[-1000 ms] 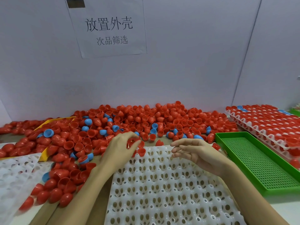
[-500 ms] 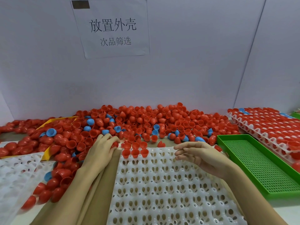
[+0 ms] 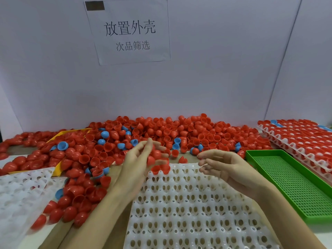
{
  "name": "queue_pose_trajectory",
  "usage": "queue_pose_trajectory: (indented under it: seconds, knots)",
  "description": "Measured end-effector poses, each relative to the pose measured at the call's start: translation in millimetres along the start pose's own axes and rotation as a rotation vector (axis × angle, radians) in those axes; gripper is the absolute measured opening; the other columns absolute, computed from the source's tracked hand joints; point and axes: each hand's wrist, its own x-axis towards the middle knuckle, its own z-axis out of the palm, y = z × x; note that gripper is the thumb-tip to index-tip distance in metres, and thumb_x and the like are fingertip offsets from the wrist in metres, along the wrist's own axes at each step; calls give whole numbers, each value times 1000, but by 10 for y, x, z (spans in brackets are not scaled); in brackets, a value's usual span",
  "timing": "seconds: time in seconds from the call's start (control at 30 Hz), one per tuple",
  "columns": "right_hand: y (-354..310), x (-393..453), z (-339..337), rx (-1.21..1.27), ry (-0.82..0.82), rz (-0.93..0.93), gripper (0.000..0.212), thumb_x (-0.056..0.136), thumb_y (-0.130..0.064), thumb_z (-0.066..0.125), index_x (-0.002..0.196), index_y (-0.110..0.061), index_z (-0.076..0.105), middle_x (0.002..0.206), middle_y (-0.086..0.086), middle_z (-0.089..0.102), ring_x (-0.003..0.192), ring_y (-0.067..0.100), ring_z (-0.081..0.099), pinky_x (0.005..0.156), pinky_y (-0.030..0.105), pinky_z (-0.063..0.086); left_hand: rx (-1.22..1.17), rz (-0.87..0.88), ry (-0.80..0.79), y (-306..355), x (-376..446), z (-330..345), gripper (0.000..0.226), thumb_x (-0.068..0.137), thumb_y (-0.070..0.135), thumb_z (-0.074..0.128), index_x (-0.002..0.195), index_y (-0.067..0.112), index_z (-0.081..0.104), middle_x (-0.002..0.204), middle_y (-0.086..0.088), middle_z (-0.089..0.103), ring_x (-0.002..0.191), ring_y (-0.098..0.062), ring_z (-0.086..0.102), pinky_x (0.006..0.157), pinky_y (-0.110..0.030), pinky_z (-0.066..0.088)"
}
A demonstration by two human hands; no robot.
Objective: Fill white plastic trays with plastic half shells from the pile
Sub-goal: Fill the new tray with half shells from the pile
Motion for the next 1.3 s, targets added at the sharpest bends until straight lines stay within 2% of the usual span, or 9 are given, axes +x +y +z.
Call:
queue_pose_trajectory:
  seconds: [0.23, 0.5, 0.57, 0.67, 0.77, 0.87, 1.03, 1.2, 1.3]
  knots:
    - [-70, -66, 310, -362, -168, -155, 50, 94, -30, 81, 140, -27, 59, 125, 5, 72, 111, 30, 73, 93, 36, 60, -352, -232, -220, -49, -223, 353, 38, 106, 32, 52, 93, 4, 74, 112, -21, 74, 112, -32, 72, 85, -32, 61]
    - [-54, -65, 333, -445, -29, -181, 39, 90, -13, 82, 121, -24, 63, 99, 9, 76, 89, 25, 76, 82, 32, 61, -444, -316, -332, -76, -239, 358, 35, 110, 31, 42, 108, 1, 60, 140, -18, 62, 132, -31, 60, 99, -43, 56]
    - [-69, -69, 302, -451, 4, -195, 39, 90, -13, 82, 122, -30, 66, 96, 10, 76, 89, 25, 75, 84, 31, 61, -246, -173, -192, -104, -203, 332, 30, 110, 27, 42, 112, 0, 57, 130, -11, 70, 121, -24, 68, 88, -41, 61]
    - [-69, -59, 261, -488, 88, -247, 37, 90, -16, 83, 120, -31, 70, 97, 5, 76, 90, 23, 76, 85, 31, 60, 424, 185, 25, -104, -160, 226, 21, 108, 22, 48, 101, 16, 66, 89, 11, 74, 77, -2, 70, 64, -19, 56]
    - [-54, -48, 273, -510, 136, -293, 33, 87, -19, 84, 114, -34, 73, 98, 2, 76, 93, 21, 76, 86, 32, 62, 674, 319, -108, -88, -225, 239, 16, 98, 46, 62, 103, 32, 67, 75, 19, 67, 65, 5, 61, 63, -11, 46]
    - [-52, -47, 319, -502, 121, -325, 30, 85, -22, 85, 112, -31, 75, 98, 4, 77, 92, 22, 77, 84, 30, 62, 777, 369, -191, -173, -337, 352, 34, 86, 65, 69, 111, 44, 61, 71, 8, 60, 57, -8, 56, 56, -16, 45]
    - [-40, -48, 324, -496, 112, -292, 25, 86, -24, 84, 109, -23, 76, 97, 3, 80, 91, 19, 77, 81, 25, 61, 917, 384, -122, -138, -255, 269, 22, 91, 57, 67, 106, 40, 68, 89, 27, 65, 78, 6, 62, 71, -11, 48]
    - [6, -24, 252, -587, 206, -242, 27, 87, -20, 84, 111, -21, 73, 90, -1, 80, 84, 17, 77, 78, 27, 61, 1594, 350, 232, -30, -33, -219, 50, 99, 56, 47, 138, 26, 58, 127, 1, 57, 119, -19, 51, 99, -35, 44]
    - [25, -16, 222, -606, 218, -205, 24, 87, -17, 84, 108, -19, 74, 88, -2, 80, 81, 15, 77, 79, 24, 60, 1503, 554, 247, 8, -40, -235, 47, 100, 43, 56, 138, 16, 61, 126, -4, 59, 117, -23, 57, 100, -40, 49]
